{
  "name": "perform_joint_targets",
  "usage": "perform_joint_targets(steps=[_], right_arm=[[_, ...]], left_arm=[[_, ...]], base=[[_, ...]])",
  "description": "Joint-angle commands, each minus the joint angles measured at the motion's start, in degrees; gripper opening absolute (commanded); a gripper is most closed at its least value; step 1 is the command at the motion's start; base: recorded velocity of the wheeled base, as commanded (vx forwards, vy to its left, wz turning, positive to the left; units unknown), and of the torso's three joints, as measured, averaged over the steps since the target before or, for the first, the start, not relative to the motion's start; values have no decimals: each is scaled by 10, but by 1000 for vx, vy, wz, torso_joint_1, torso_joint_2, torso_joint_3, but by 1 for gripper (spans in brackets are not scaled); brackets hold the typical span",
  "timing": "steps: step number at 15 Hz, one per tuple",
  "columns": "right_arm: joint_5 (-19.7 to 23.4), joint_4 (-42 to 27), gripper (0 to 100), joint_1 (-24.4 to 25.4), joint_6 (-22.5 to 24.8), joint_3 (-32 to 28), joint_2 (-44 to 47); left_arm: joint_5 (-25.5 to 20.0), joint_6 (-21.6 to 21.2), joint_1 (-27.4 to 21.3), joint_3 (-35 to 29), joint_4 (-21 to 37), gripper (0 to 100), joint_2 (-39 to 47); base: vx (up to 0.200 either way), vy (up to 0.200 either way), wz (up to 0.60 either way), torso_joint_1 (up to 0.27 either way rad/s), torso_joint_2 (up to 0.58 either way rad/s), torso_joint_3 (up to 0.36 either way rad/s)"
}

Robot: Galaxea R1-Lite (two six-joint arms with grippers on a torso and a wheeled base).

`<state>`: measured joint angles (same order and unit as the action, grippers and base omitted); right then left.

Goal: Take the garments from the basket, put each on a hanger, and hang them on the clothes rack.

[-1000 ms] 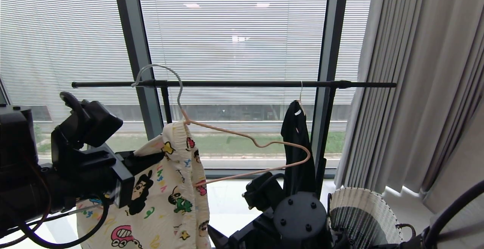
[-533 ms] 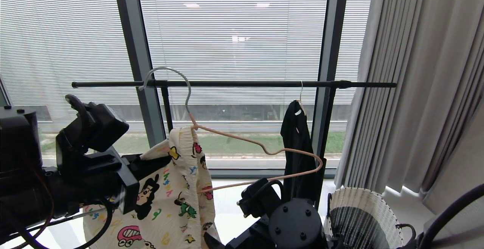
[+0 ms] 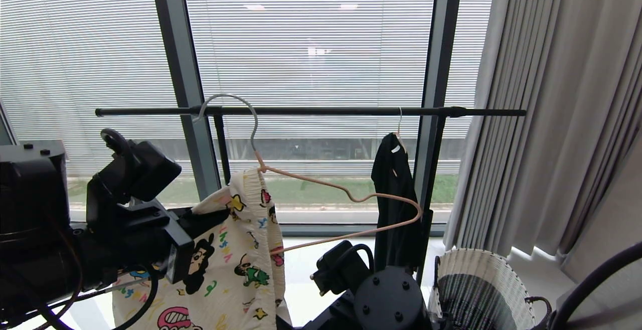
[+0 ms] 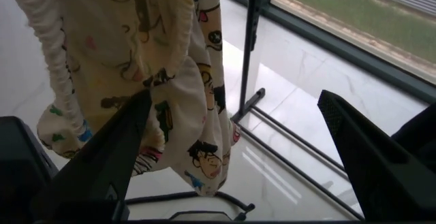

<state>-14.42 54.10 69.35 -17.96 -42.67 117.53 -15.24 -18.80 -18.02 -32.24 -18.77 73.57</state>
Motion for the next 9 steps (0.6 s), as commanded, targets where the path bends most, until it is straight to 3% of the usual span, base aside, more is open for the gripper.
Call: perform_joint_targets(steps=[1,9], right_arm=[[1,0,100,4,1,0,-5],[2,0,100,20,0,0,-3]], left_arm=[[-1,0,5,3,0,0,3],[10,1,4,15,0,0,-1]], base=[[0,0,0,0,0,0],[0,0,0,0,0,0]])
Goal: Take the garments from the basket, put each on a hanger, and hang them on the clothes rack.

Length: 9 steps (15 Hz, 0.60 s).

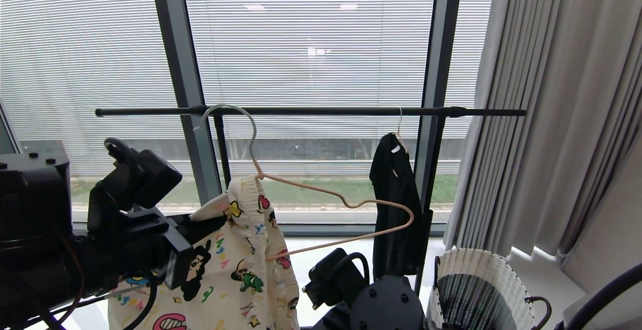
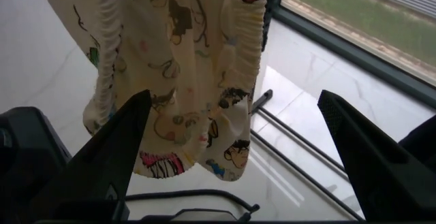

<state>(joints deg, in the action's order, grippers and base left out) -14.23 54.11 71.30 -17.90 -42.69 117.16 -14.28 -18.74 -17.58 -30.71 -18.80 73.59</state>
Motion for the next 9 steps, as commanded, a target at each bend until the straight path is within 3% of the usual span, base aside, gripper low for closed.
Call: perform_joint_targets(steps=[1,3,6,9], right_arm=[[-3,0,100,0,0,1,4],[-15,0,100,-15,1,1,26],[-77,0,100,-54,48,1,67],[-103,0,100,-85,68,2,68]], left_arm=[[0,0,-2,-2,0,0,-6],[-1,1,-14,-6,0,0,-19],[1,19,-20,-7,0,0,-29],[14,22,-19,-4,1,0,-24]], base=[[0,0,0,0,0,0],[0,0,0,0,0,0],[0,0,0,0,0,0],[0,0,0,0,0,0]])
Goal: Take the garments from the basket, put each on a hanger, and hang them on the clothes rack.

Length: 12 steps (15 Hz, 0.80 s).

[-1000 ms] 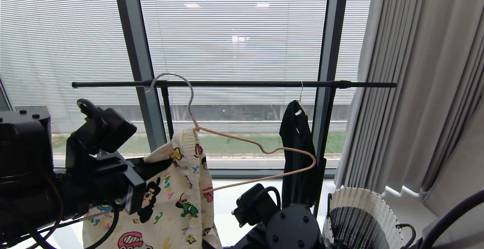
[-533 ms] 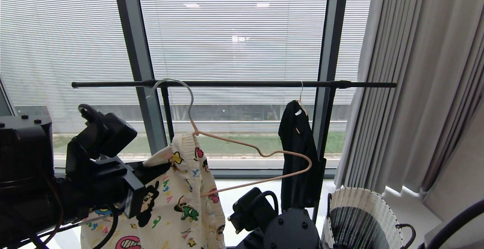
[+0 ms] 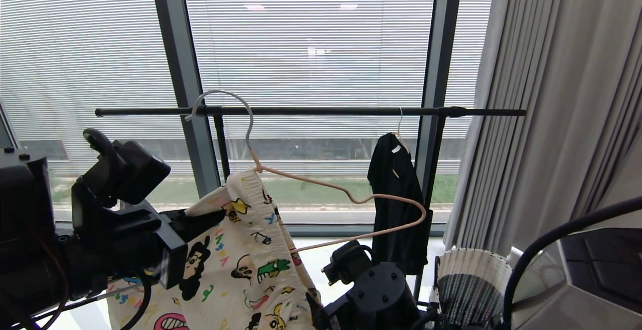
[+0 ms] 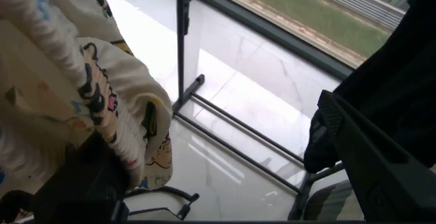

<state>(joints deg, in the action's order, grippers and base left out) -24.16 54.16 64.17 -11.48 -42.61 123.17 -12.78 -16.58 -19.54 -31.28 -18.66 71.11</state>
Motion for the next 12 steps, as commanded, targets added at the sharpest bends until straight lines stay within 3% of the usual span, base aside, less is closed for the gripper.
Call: perform_joint_targets(steps=[1,7,12], right_arm=[[-13,0,100,-19,7,1,8],[-23,0,100,-34,28,2,3],[-25,0,100,-91,49,24,-27]], left_arm=[[12,1,0,3,-1,0,3],[79,0,2,8,-1,0,22],[86,0,4,17,-1,0,13]], base=[[0,0,0,0,0,0],[0,0,0,0,0,0],[0,0,0,0,0,0]])
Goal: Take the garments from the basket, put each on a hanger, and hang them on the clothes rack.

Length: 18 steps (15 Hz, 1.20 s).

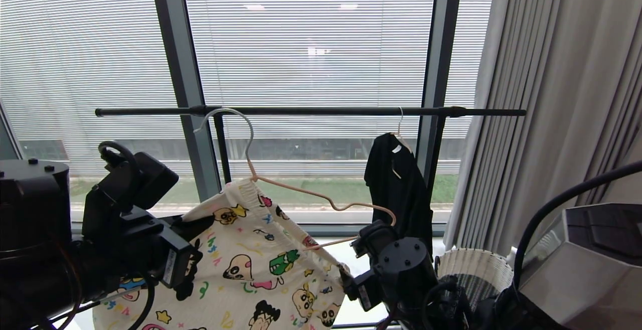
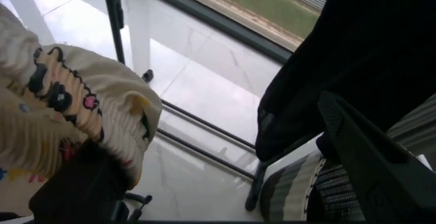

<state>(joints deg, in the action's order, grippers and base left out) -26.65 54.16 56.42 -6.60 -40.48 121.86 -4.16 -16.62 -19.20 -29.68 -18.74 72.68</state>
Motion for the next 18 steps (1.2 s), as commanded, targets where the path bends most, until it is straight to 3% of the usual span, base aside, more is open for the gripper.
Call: perform_joint_targets(steps=[1,4,8,12,16,18], right_arm=[[2,0,100,-25,4,4,-19],[8,0,100,-55,17,5,-34],[56,0,100,-97,45,29,-61],[78,0,100,-125,52,30,-66],[107,0,100,-132,51,30,-84],[115,0,100,-139,52,31,-90]], left_arm=[[0,0,1,2,-1,0,-3],[0,0,1,2,-1,0,-3],[-1,0,0,2,-1,0,-3],[-5,-5,0,9,-17,0,-2],[-6,-52,0,19,-17,0,2],[-6,-54,0,20,-17,0,9]], base=[[0,0,0,0,0,0],[0,0,0,0,0,0],[0,0,0,0,0,0],[0,0,0,0,0,0],[0,0,0,0,0,0],[0,0,0,0,0,0]])
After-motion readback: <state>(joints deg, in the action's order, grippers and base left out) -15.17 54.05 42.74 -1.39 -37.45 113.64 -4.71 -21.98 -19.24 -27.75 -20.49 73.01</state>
